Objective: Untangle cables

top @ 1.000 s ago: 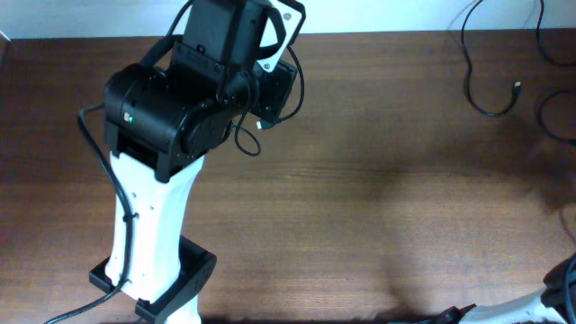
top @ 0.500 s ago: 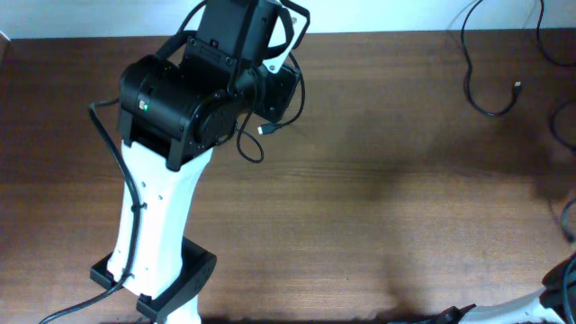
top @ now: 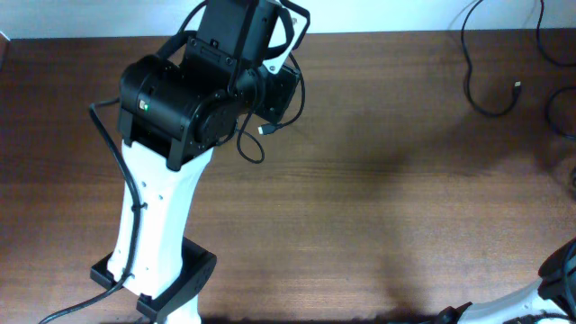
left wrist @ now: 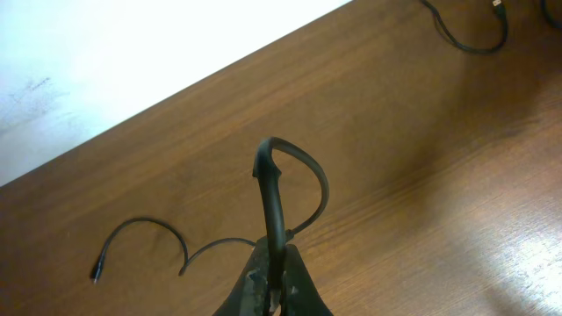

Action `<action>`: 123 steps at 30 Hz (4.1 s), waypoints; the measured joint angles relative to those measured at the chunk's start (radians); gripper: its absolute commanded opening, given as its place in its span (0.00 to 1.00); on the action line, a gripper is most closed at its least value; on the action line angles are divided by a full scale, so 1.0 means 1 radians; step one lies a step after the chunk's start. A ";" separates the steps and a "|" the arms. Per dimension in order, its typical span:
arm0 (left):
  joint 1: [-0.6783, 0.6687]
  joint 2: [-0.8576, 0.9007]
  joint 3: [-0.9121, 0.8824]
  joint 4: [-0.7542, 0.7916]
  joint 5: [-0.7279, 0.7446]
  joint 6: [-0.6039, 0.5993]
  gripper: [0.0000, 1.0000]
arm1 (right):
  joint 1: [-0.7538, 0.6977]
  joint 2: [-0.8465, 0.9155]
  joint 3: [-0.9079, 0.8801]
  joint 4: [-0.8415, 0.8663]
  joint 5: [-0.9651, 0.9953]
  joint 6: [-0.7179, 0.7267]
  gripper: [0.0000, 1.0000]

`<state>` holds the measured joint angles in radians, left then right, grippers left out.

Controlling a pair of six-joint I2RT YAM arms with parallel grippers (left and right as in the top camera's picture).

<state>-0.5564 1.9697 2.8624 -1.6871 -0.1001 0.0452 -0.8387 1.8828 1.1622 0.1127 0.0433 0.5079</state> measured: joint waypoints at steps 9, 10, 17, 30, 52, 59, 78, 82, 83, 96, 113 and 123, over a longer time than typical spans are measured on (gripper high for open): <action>0.000 0.000 0.000 0.000 0.000 0.000 0.00 | 0.034 -0.153 -0.003 -0.070 -0.111 -0.150 0.99; 0.000 0.000 0.000 0.000 0.000 0.000 0.00 | 0.052 -0.210 -0.002 -0.081 -0.115 -0.173 0.99; -0.002 0.011 0.000 0.109 0.129 0.000 0.00 | 0.293 -0.616 0.006 -0.214 -0.134 -0.248 0.99; -0.064 0.409 -0.003 0.299 0.346 0.000 0.61 | 0.394 -0.677 0.064 -0.548 -0.139 -0.284 0.99; -0.092 -0.198 0.198 0.113 0.001 -0.001 0.99 | 0.642 -0.658 0.092 -0.681 -0.150 -0.349 0.99; -0.092 -0.267 0.195 0.016 -0.095 -0.001 0.99 | 0.996 -0.444 0.093 -0.682 -0.172 -0.526 0.99; -0.092 -0.212 0.063 0.000 -0.144 -0.001 0.99 | 1.379 -0.045 0.119 -0.450 -0.323 -1.250 0.99; -0.092 -0.212 0.016 0.000 -0.149 -0.001 0.99 | 1.379 -0.045 0.164 -0.409 -0.283 -1.330 0.99; -0.092 -0.212 0.014 0.000 -0.153 -0.001 0.99 | 1.379 -0.045 0.171 -0.386 -0.275 -1.347 0.99; -0.092 -0.225 0.013 0.089 -0.236 -0.002 0.99 | 1.380 0.207 0.286 -0.322 -0.274 -1.289 0.99; -0.092 -0.341 0.013 0.074 -0.257 -0.002 0.99 | 1.437 0.359 0.412 -0.375 -0.298 -1.208 0.04; -0.092 -0.341 0.013 0.028 -0.275 -0.001 0.99 | 1.427 0.276 0.418 -0.492 -0.255 -0.999 0.04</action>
<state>-0.6487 1.6287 2.8750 -1.6592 -0.3752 0.0441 0.5888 2.1586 1.5806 -0.3790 -0.2115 -0.4908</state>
